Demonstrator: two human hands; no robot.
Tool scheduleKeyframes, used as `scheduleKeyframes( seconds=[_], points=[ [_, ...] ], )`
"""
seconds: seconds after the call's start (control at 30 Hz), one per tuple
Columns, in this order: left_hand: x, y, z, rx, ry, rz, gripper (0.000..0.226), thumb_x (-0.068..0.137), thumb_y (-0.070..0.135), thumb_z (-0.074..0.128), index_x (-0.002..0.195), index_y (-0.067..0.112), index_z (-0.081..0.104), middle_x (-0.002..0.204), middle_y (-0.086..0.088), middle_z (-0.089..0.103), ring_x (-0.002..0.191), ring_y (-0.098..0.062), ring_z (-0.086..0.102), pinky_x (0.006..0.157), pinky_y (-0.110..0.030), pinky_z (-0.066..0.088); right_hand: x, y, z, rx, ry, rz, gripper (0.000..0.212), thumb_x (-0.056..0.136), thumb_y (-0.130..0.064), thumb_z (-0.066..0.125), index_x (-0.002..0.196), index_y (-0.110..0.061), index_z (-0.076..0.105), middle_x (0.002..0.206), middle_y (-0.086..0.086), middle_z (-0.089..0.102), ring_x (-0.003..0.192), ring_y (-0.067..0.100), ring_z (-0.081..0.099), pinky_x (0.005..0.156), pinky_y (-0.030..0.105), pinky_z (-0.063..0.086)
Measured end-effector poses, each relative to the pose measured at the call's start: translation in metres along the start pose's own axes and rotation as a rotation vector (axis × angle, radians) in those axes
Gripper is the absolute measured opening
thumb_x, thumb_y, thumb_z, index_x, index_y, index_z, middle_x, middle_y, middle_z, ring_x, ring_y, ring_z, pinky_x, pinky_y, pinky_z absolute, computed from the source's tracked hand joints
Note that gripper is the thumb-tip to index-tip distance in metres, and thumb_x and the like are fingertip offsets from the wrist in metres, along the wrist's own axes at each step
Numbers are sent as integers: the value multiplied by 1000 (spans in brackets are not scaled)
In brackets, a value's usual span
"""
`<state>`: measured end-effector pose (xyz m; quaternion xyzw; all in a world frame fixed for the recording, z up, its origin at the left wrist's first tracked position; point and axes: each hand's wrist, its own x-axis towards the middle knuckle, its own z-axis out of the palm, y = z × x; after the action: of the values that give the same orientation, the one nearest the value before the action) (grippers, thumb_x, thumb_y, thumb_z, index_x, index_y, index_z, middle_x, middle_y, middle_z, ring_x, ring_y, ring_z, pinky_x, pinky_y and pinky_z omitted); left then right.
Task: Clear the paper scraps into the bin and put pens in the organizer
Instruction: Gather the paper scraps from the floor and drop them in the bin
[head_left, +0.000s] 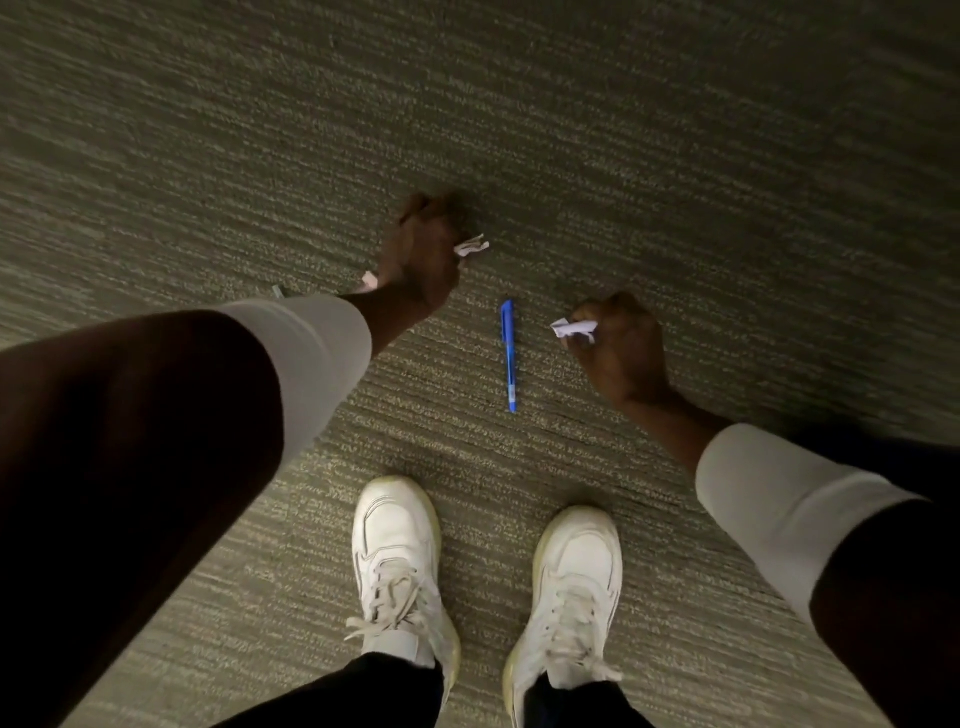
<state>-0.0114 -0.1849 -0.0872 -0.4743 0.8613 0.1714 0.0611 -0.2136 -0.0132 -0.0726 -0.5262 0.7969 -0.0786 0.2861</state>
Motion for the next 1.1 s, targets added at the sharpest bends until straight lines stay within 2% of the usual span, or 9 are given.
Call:
scheduleKeyframes(
  seconds=[0.1, 0.2, 0.33, 0.43, 0.53, 0.7, 0.87, 1.0, 1.1],
  points=[
    [-6, 4, 4, 30, -7, 82, 40, 97, -1, 53, 130, 12, 72, 140, -15, 61, 131, -37, 53, 109, -44, 47, -10, 4, 1, 25, 7, 5, 23, 88, -15, 80, 111, -13, 78, 110, 18, 67, 94, 32, 69, 81, 35, 55],
    [-14, 11, 2, 50, -43, 73, 42, 96, -3, 53, 131, 10, 70, 128, -17, 64, 124, -38, 57, 101, -45, 50, -22, 2, -1, 33, -4, 23, 26, 90, -15, 77, 115, -14, 78, 114, 18, 67, 98, 32, 68, 84, 37, 56],
    [-47, 41, -9, 12, -96, 49, 23, 91, -7, 59, 108, -1, 73, 119, -19, 68, 115, -38, 61, 89, -45, 51, -46, -9, -15, 50, 4, 42, 20, 88, -16, 77, 109, -16, 78, 108, 18, 66, 92, 34, 69, 79, 37, 55],
    [-81, 68, -22, -62, -133, 33, 14, 91, -3, 64, 100, -3, 74, 113, -22, 69, 111, -40, 64, 88, -45, 49, -72, -19, -35, 59, 4, 57, 19, 87, -16, 77, 106, -15, 78, 104, 18, 66, 89, 35, 68, 79, 38, 55],
    [-116, 100, -43, -145, -134, 23, 7, 84, -3, 71, 91, -3, 75, 101, -25, 71, 99, -46, 67, 78, -47, 52, -103, -27, -59, 75, 16, 89, 16, 87, -17, 76, 102, -14, 79, 99, 19, 66, 86, 36, 67, 76, 36, 50],
    [-168, 151, -88, -208, -212, 25, 12, 90, 11, 73, 98, 3, 76, 109, -18, 71, 104, -37, 66, 86, -43, 50, -161, -32, -106, 128, -13, 189, 14, 89, -18, 76, 103, -15, 79, 101, 17, 67, 83, 31, 68, 69, 26, 44],
    [-204, 201, -135, -253, -227, 41, 13, 95, 15, 72, 107, 12, 76, 111, -8, 71, 102, -25, 70, 91, -33, 54, -215, -31, -160, 134, -9, 319, 17, 91, -34, 75, 105, -25, 80, 100, 12, 74, 86, 30, 71, 68, 25, 45],
    [-211, 242, -162, -276, -263, 93, 15, 92, 18, 76, 105, 10, 77, 108, -8, 71, 99, -26, 69, 86, -36, 54, -258, -19, -201, 218, 90, 352, 11, 87, -29, 76, 97, -25, 79, 89, 7, 70, 79, 27, 69, 68, 28, 47],
    [-213, 282, -176, -310, -287, 133, 15, 90, 20, 77, 103, 11, 78, 104, -7, 70, 95, -25, 67, 85, -40, 55, -287, -3, -227, 261, 143, 409, 9, 86, -26, 79, 95, -24, 78, 91, 3, 70, 82, 22, 67, 71, 28, 48]
  ],
)
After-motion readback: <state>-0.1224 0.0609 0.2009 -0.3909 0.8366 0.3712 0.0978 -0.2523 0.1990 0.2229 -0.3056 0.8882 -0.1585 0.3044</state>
